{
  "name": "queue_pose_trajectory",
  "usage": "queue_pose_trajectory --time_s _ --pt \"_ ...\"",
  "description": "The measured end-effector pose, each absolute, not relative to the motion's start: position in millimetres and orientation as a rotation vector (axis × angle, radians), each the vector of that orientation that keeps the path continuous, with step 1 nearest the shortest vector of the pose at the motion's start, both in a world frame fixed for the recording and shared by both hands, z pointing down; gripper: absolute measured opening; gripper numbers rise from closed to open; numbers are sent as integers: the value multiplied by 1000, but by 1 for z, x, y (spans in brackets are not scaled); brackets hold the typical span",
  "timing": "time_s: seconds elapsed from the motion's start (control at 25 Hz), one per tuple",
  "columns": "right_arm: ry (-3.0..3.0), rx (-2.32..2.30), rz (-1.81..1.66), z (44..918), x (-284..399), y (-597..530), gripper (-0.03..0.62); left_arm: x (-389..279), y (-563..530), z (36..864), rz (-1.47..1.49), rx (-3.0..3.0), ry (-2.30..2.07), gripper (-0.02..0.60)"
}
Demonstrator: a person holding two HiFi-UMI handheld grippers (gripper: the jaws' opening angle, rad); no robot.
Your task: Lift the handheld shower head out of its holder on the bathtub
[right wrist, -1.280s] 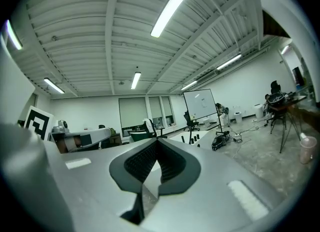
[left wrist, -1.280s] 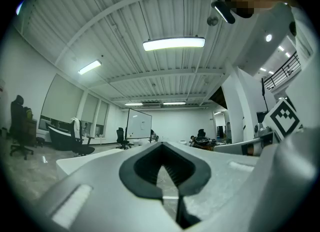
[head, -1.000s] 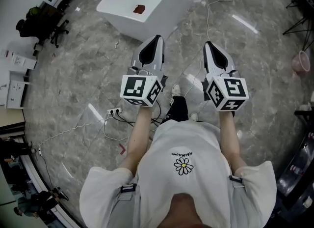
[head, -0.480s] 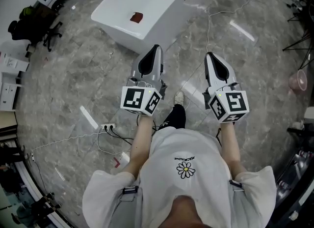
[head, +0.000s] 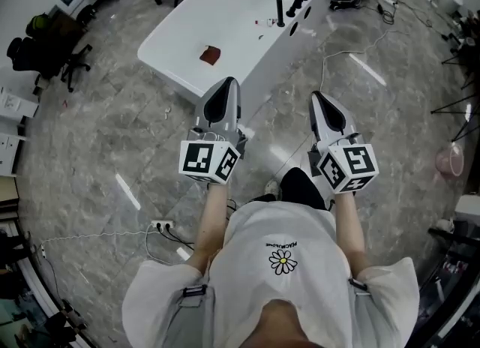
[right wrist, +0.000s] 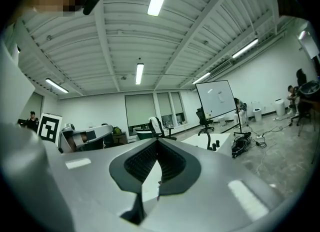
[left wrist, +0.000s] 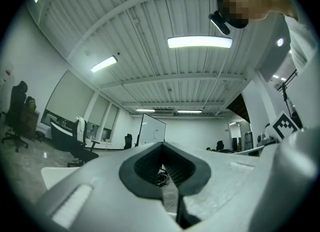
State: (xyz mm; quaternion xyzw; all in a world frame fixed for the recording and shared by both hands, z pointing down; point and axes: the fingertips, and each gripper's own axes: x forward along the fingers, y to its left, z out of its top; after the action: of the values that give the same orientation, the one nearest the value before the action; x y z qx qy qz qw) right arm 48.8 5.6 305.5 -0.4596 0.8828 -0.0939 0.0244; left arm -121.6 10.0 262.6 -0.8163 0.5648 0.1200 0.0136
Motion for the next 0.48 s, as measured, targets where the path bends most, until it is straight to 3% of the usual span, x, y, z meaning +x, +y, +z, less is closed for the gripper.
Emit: queue_pose_trajectory --time_s 0.48 --pt "2770 -1430 -227 324 51 -210 25 -96 -179 300 291 -2595 1782 0"
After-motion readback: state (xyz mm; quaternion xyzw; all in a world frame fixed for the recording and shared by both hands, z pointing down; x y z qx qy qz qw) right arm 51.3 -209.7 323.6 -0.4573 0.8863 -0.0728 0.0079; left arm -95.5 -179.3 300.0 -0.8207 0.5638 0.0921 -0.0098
